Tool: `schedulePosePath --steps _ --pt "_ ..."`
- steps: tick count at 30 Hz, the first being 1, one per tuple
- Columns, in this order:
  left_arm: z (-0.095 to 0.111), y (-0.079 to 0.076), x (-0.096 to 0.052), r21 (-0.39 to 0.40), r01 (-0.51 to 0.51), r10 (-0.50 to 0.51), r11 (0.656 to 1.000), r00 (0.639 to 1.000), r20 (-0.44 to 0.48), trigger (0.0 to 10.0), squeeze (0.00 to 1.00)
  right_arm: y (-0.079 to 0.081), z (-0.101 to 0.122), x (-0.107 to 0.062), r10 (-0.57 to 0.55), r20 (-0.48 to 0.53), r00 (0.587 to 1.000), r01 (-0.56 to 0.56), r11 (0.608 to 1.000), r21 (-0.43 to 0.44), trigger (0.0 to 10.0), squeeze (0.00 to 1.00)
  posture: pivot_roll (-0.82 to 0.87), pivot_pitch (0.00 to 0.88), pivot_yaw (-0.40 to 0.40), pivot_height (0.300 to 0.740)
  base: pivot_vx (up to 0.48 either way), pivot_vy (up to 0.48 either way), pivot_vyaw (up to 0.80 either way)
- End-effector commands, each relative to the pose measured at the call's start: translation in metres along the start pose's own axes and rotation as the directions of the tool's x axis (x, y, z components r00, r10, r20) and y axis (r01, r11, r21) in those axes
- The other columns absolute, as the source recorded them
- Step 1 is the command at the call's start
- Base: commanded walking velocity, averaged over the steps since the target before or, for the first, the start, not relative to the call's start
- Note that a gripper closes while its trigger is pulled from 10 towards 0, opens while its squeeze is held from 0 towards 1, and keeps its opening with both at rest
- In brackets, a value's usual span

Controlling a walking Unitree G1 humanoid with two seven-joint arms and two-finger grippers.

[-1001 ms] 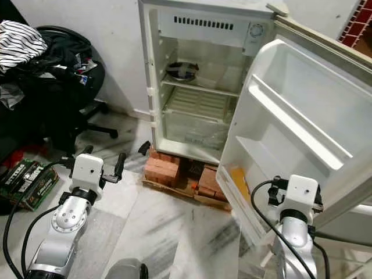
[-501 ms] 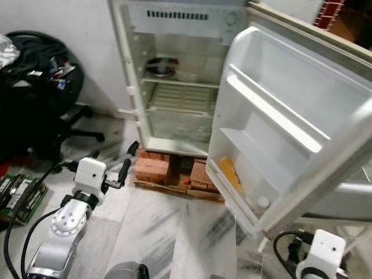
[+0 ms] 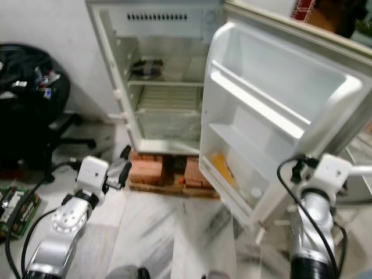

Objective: Restocking fridge

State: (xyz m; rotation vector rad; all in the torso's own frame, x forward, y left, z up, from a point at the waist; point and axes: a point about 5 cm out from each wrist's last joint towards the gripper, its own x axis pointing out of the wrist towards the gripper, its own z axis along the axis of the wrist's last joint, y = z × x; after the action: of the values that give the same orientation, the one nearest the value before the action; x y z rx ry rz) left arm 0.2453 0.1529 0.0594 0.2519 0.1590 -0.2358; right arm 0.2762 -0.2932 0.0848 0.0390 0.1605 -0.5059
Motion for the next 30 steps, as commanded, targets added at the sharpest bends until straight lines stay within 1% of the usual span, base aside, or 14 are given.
schedulePosePath --steps 1,4,6,7,8,9,11,12,13,16,19,22,27,30 --pt "0.003 0.001 -0.001 0.004 -0.01 0.01 1.0 1.0 0.004 10.0 0.0 0.034 0.044 0.01 0.171 0.168 0.971 -0.178 0.984 0.028 10.0 0.0 0.1 0.0 0.017 0.74 0.0 0.0 0.0" --pt "-0.003 -0.001 -0.007 -0.006 0.024 -0.024 1.0 0.999 -0.041 10.0 0.0 0.067 0.062 0.008 0.409 0.201 0.89 -0.434 0.895 0.105 10.0 0.0 0.12 0.0 0.005 0.74 0.0 0.0 0.0" --pt "-0.006 0.0 -0.008 -0.003 0.029 -0.029 1.0 0.998 -0.051 10.0 0.0 0.073 0.064 0.007 0.459 0.205 0.864 -0.49 0.861 0.136 10.0 0.0 0.12 0.0 0.005 0.74 0.0 0.0 0.0" --pt "-0.008 0.002 -0.01 0.002 0.029 -0.028 1.0 0.998 -0.062 10.0 0.0 0.082 0.065 0.002 0.537 0.212 0.816 -0.573 0.8 0.179 10.0 0.0 0.12 0.0 0.005 0.74 0.0 0.0 0.0" --pt "-0.014 0.005 -0.013 0.005 0.022 -0.022 1.0 0.996 -0.084 10.0 0.0 0.094 0.068 -0.014 0.678 0.248 0.692 -0.722 0.658 0.214 10.0 0.0 0.12 0.0 0.0 0.74 0.0 0.0 0.0" --pt "-0.015 0.007 -0.014 0.004 0.013 -0.012 1.0 0.996 -0.09 10.0 0.0 0.099 0.068 -0.025 0.745 0.254 0.617 -0.787 0.575 0.226 10.0 0.0 0.12 0.0 -0.002 0.74 0.0 0.0 0.0" --pt "-0.015 0.01 -0.015 0.008 -0.006 0.007 1.0 0.995 -0.096 10.0 0.0 0.102 0.065 -0.039 0.813 0.246 0.528 -0.846 0.48 0.232 10.0 0.0 0.12 0.0 -0.003 0.74 0.0 0.0 0.0" --pt "-0.019 0.015 -0.018 0.024 -0.051 0.054 0.998 0.991 -0.121 10.0 0.0 0.101 0.057 -0.055 0.872 0.224 0.435 -0.891 0.38 0.249 10.0 0.0 0.11 0.0 -0.001 0.74 0.0 0.0 0.0" --pt "-0.019 0.015 -0.018 0.024 -0.051 0.054 0.998 0.991 -0.121 10.0 0.0 0.101 0.057 -0.055 0.872 0.224 0.435 -0.891 0.38 0.249 10.0 0.0 0.11 0.0 -0.001 0.74 0.0 0.0 0.0" --pt "-0.034 0.027 -0.03 0.017 -0.16 0.16 0.987 0.965 -0.21 10.0 0.0 0.087 0.036 -0.074 0.946 0.14 0.291 -0.923 0.239 0.302 10.0 0.0 0.11 0.0 0.002 0.74 0.0 0.0 0.0" --pt "-0.041 0.031 -0.036 0.0 -0.193 0.187 0.981 0.95 -0.249 10.0 0.0 0.077 0.027 -0.079 0.967 0.087 0.238 -0.928 0.2 0.315 10.0 0.0 0.11 0.0 0.003 0.74 0.0 0.0 0.0" --pt "-0.045 0.034 -0.042 -0.022 -0.226 0.211 0.974 0.936 -0.283 10.0 0.0 0.054 0.006 -0.09 0.992 -0.084 0.093 -0.952 0.114 0.285 10.0 0.0 0.11 0.0 0.001 0.74 0.0 0.0 0.0" --pt "-0.042 0.032 -0.04 -0.015 -0.216 0.205 0.976 0.942 -0.266 10.0 0.0 0.037 -0.015 -0.084 0.964 -0.257 0.069 -0.968 0.127 0.216 10.0 0.0 0.12 0.0 -0.005 0.74 0.0 0.0 0.0" --pt "-0.042 0.032 -0.04 -0.013 -0.232 0.22 0.973 0.937 -0.27 10.0 0.0 0.024 -0.024 -0.083 0.916 -0.401 0.019 -0.983 0.09 0.159 10.0 0.0 0.12 0.001 -0.007 0.74 0.0 0.0 0.0"
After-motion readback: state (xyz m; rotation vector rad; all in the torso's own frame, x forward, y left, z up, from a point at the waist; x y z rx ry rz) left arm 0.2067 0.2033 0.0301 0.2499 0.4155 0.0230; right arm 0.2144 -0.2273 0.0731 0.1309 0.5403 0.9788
